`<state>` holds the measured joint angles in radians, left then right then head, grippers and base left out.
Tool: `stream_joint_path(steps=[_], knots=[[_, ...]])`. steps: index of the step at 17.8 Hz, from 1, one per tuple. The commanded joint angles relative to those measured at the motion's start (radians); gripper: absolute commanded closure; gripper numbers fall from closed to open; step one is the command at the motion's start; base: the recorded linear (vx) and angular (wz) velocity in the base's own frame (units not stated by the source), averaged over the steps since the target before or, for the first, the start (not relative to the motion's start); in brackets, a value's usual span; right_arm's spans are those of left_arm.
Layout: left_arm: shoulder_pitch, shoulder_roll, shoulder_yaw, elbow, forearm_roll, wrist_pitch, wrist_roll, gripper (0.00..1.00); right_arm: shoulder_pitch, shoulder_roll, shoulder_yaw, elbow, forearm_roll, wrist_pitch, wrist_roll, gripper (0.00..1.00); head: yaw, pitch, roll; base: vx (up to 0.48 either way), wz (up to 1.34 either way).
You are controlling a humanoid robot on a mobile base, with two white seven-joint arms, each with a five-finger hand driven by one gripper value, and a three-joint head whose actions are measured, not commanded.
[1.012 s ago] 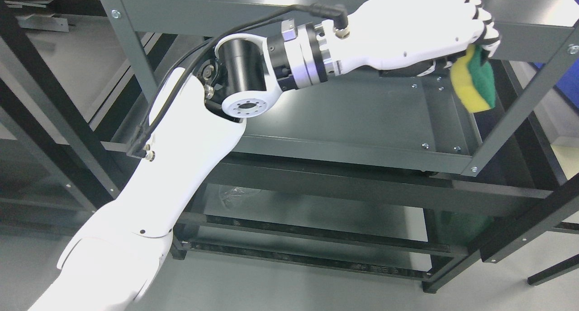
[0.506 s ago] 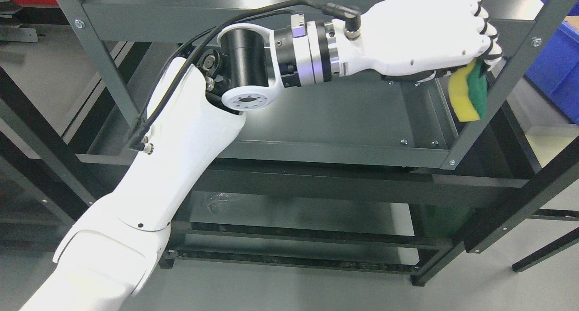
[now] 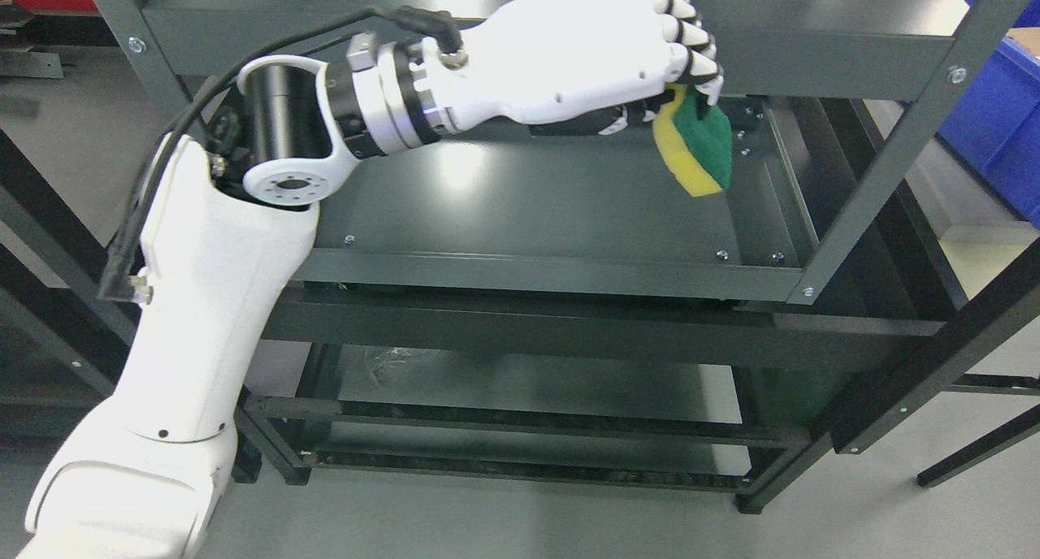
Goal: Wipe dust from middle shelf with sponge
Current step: 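Wipe the sponge along the shelf's far edge toward the left arm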
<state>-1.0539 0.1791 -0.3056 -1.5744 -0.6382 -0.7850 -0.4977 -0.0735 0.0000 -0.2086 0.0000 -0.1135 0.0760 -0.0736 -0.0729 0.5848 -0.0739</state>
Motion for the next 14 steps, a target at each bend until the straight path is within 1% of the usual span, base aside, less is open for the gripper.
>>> stream_joint_path(steps=[1, 3, 6, 8, 10, 11, 12, 13, 14], knots=[[0.087, 0.314, 0.310, -0.087, 0.168, 0.000, -0.002, 0.99, 0.000, -0.017, 0.000, -0.017, 0.000, 0.001, 0.000, 0.00, 0.0000, 0.000, 0.000, -0.012, 0.00], [0.123, 0.440, 0.344, -0.093, 0.271, 0.000, -0.002, 0.99, 0.000, -0.017, 0.000, -0.017, 0.000, 0.001, 0.000, 0.00, 0.0000, 0.000, 0.000, -0.006, 0.01], [0.207, 0.626, 0.431, -0.090, 0.431, 0.000, -0.002, 0.99, 0.000, -0.017, 0.000, -0.017, 0.000, 0.001, 0.000, 0.00, 0.0000, 0.000, 0.000, 0.000, 0.00], [0.282, 0.703, 0.494, -0.085, 0.489, 0.000, -0.002, 0.99, 0.000, -0.017, 0.000, -0.017, 0.000, 0.001, 0.000, 0.00, 0.0000, 0.000, 0.000, 0.000, 0.00], [0.429, 0.753, 0.622, -0.078, 0.538, 0.000, -0.004, 0.99, 0.000, -0.017, 0.000, -0.017, 0.000, 0.001, 0.000, 0.00, 0.0000, 0.000, 0.000, 0.000, 0.00], [0.490, 0.763, 0.676, -0.070, 0.548, 0.000, -0.004, 0.99, 0.000, -0.017, 0.000, -0.017, 0.000, 0.001, 0.000, 0.00, 0.0000, 0.000, 0.000, 0.000, 0.00], [0.582, 0.766, 0.757, -0.053, 0.563, 0.000, -0.004, 0.98, 0.000, -0.017, 0.000, -0.017, 0.000, 0.001, 0.000, 0.00, 0.0000, 0.000, 0.000, -0.003, 0.02], [0.621, 0.764, 0.781, -0.050, 0.584, 0.000, -0.002, 0.98, 0.000, -0.017, 0.000, -0.017, 0.000, 0.001, 0.000, 0.00, 0.0000, 0.000, 0.000, 0.000, 0.00], [0.626, 0.763, 0.784, -0.050, 0.595, 0.000, -0.002, 0.98, 0.000, -0.017, 0.000, -0.017, 0.000, 0.001, 0.000, 0.00, 0.0000, 0.000, 0.000, 0.000, 0.00]])
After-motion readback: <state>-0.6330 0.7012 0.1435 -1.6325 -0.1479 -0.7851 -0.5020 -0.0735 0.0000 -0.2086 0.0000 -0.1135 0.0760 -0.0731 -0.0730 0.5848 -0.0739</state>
